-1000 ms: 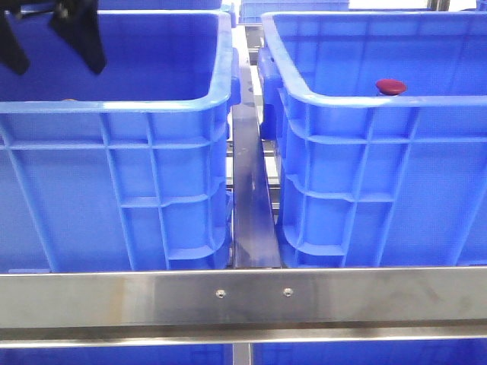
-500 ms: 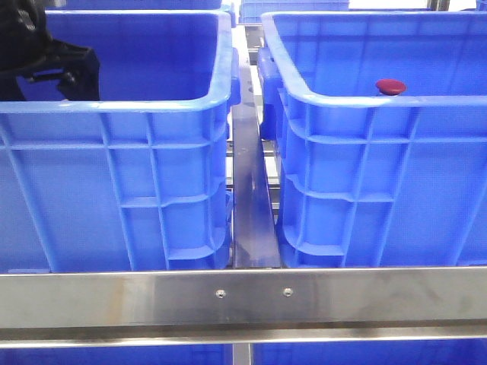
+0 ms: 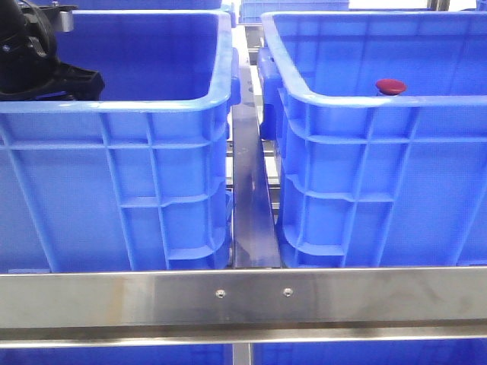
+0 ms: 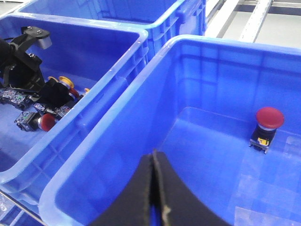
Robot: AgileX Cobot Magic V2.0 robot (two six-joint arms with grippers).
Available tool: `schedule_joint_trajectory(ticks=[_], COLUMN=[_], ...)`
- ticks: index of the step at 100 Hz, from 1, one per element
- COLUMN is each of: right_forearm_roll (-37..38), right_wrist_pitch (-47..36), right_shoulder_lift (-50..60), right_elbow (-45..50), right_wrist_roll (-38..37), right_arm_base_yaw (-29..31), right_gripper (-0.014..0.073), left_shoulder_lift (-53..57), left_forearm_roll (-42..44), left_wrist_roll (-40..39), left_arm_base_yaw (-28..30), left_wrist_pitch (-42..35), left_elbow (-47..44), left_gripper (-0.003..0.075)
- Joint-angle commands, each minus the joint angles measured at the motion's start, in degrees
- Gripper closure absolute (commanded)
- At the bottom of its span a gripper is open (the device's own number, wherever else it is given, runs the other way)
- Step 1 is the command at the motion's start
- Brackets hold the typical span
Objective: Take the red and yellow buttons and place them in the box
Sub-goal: 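Lower the left gripper into the button crate and grasp a yellow button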
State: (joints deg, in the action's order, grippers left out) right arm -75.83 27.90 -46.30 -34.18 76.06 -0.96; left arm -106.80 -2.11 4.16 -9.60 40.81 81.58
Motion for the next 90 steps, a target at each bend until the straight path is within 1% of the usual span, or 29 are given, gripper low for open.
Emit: schedule_joint_trajectory(ticks=[1, 10, 20, 31, 37, 57, 64, 78, 90], right_forearm_roll=[-1.7, -1.7, -1.7, -1.7, -1.7, -1.7, -1.7, -1.7, -1.7], right_wrist_pitch=[-0.6, -0.6, -0.6, -0.6, -0.6, -0.5, -0.6, -0.6, -0.6], right_shoulder_lift=[0.3, 0.3, 0.3, 0.3, 0.3, 0.3, 0.3, 0.3, 0.3], right_elbow=[-1.4, -1.4, -1.4, -1.4, -1.4, -1.4, -1.4, -1.4, -1.4], right_wrist_roll=[0.6, 0.6, 0.6, 0.6, 0.6, 0.6, 0.6, 0.6, 0.6], right_arm_base_yaw=[0.2, 0.2, 0.2, 0.2, 0.2, 0.2, 0.2, 0.2, 0.2], right_gripper=[0.0655, 0.0655, 0.0655, 0.0655, 0.0655, 0.0655, 0.0655, 0.0655, 0.0655], left_shoulder_lift=[2.7, 2.7, 2.9, 3.6, 4.6, 10.0, 12.4, 16.9, 19.9], left_forearm_roll=[-0.2, -0.2, -0.2, -0.2, -0.2, -1.7, -5.2, -15.7, -25.6], left_wrist_roll=[-0.7, -0.7, -0.7, -0.7, -0.7, 0.6, 4.3, 13.4, 23.2], left_arm_base_yaw=[0.1, 0.1, 0.1, 0.1, 0.1, 0.1, 0.1, 0.1, 0.1], left_wrist_pitch=[-2.6, -2.6, -2.5, -2.4, -2.1, -0.8, -0.1, 1.3, 4.7], left_elbow=[1.8, 1.8, 1.8, 1.8, 1.8, 1.8, 1.8, 1.8, 1.8], left_gripper=[0.0334, 0.0447, 0.0540, 0.0594, 0.0607, 0.0607, 0.0607, 0.0607, 0.0607])
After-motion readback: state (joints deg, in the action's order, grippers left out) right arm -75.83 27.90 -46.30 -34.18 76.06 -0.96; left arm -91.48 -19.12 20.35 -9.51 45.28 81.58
